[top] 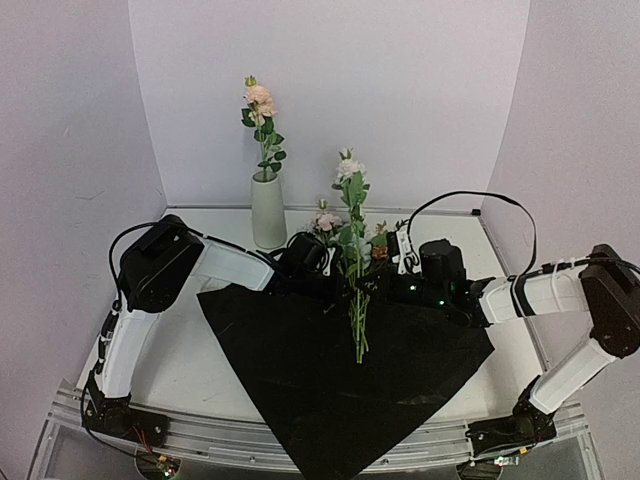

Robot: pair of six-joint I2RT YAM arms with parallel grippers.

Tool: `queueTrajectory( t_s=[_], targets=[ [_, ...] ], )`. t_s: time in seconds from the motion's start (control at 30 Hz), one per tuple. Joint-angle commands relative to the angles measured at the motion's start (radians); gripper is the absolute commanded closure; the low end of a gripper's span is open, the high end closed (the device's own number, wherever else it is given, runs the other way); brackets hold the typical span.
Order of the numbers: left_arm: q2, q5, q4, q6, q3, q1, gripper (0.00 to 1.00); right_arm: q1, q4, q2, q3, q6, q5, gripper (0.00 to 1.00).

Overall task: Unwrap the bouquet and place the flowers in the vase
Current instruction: Pick up the fake flower from the wrapping paper.

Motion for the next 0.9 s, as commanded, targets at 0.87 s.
queueTrajectory(
  t_s=[0.87],
  targets=[
    [-0.128,-0.005,-0.056,0.044,0.011,0.001,0.55,-0.001,-0.142,-0.304,0.092,-0.260,0.140,1.00]
  ],
)
